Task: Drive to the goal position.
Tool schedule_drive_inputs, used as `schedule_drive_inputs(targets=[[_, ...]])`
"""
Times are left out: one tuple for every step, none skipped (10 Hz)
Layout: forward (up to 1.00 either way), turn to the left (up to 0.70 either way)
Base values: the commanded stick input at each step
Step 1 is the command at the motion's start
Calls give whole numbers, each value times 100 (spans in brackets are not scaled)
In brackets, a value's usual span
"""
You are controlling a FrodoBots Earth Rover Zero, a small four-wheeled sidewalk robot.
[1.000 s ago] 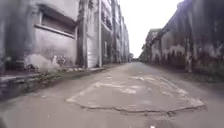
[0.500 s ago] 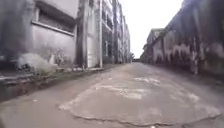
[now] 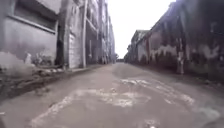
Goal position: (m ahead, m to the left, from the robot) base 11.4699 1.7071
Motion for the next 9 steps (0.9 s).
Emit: schedule_drive_inputs(targets=[[50,0],[50,0],[50,0],[50,0],[50,0],[50,0],[50,0],[50,0],[50,0]])
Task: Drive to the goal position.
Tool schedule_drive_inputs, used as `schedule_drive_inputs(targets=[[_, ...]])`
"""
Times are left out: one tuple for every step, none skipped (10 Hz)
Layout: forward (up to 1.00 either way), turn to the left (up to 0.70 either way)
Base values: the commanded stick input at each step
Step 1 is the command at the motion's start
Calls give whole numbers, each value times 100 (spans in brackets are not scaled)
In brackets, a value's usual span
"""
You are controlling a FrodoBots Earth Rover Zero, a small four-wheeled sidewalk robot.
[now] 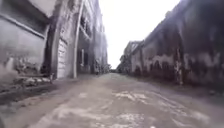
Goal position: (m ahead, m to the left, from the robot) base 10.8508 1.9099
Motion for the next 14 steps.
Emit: schedule_drive_inputs(targets=[[50,0],[50,0],[50,0],[50,0],[50,0],[50,0],[50,0],[50,0],[50,0],[50,0],[50,0],[50,0],[50,0],[50,0]])
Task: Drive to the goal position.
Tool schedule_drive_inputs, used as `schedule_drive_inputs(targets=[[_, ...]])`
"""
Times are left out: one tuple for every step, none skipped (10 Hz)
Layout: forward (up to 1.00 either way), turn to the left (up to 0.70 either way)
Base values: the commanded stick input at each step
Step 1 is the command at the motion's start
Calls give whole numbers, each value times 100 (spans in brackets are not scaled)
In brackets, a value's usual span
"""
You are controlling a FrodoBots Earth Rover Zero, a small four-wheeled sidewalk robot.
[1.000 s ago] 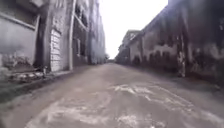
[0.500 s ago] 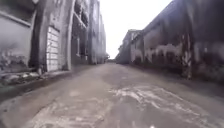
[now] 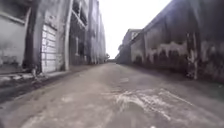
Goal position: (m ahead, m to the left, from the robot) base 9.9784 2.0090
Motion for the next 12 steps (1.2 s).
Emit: schedule_drive_inputs(targets=[[50,0],[50,0],[50,0],[50,0],[50,0],[50,0],[50,0],[50,0],[50,0],[50,0],[50,0],[50,0]])
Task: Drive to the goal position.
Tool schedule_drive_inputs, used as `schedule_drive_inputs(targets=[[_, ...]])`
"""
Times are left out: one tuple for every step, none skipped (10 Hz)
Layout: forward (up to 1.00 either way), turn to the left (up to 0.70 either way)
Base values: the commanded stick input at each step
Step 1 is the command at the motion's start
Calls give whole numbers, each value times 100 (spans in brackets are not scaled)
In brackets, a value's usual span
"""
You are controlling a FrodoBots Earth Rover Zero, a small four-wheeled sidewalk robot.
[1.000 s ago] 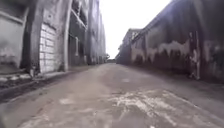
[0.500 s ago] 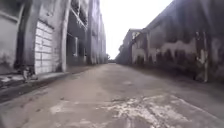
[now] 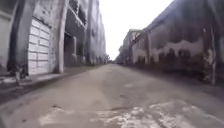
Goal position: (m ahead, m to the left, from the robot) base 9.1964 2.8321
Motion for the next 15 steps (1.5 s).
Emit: schedule_drive_inputs(targets=[[50,0],[50,0],[50,0],[50,0],[50,0],[50,0],[50,0],[50,0],[50,0],[50,0],[50,0],[50,0],[50,0],[50,0],[50,0]])
